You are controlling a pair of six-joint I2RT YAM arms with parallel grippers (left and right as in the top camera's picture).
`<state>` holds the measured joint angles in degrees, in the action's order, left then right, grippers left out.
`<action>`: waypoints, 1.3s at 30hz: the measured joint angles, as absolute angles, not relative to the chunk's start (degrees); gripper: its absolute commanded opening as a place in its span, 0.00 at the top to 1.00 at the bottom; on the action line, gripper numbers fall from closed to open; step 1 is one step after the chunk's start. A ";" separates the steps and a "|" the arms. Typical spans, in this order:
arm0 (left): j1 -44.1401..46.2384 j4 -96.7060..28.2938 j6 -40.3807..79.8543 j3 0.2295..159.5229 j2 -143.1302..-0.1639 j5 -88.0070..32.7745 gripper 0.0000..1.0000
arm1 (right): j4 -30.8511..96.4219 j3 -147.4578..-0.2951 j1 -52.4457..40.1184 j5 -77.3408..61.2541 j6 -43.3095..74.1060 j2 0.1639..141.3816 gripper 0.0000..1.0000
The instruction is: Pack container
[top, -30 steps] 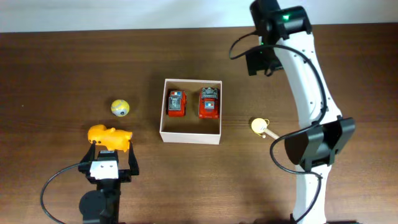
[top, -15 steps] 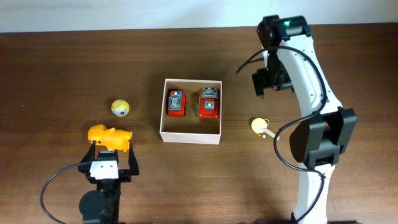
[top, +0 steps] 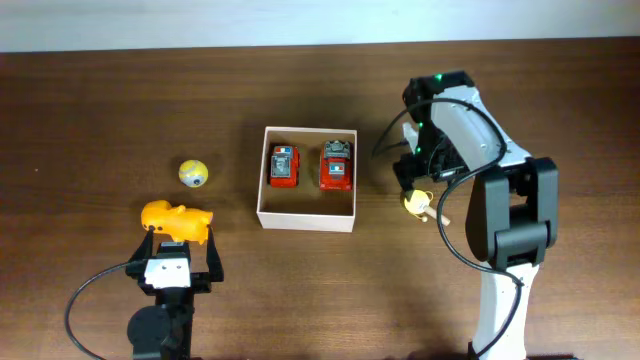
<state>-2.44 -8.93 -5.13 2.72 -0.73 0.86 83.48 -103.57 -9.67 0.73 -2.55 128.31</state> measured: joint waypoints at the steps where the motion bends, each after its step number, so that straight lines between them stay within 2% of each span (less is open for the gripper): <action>1: -2.44 -8.95 -5.13 2.72 -0.73 0.86 0.01 | 83.20 -103.13 -9.67 0.36 -2.87 128.31 0.13; 19: -2.44 -8.95 -5.13 2.72 -0.73 0.86 0.01 | 69.97 -93.78 -9.72 -3.99 -6.68 126.78 0.15; 24: -2.44 -8.95 -5.13 2.72 -0.73 0.86 0.01 | 69.10 -93.67 -9.72 -3.95 -6.94 126.63 0.26; 28: -2.44 -8.95 -5.13 2.72 -0.73 0.89 0.01 | 68.38 -93.67 -9.72 -3.97 -7.40 126.58 0.41; 34: -2.44 -8.95 -5.13 2.72 -0.73 0.86 0.01 | 68.07 -93.67 -9.72 -3.99 -7.62 126.58 0.49; 39: -2.44 -8.95 -5.13 2.72 -0.73 0.86 0.01 | 67.77 -93.62 -9.72 -4.01 -7.88 126.58 0.62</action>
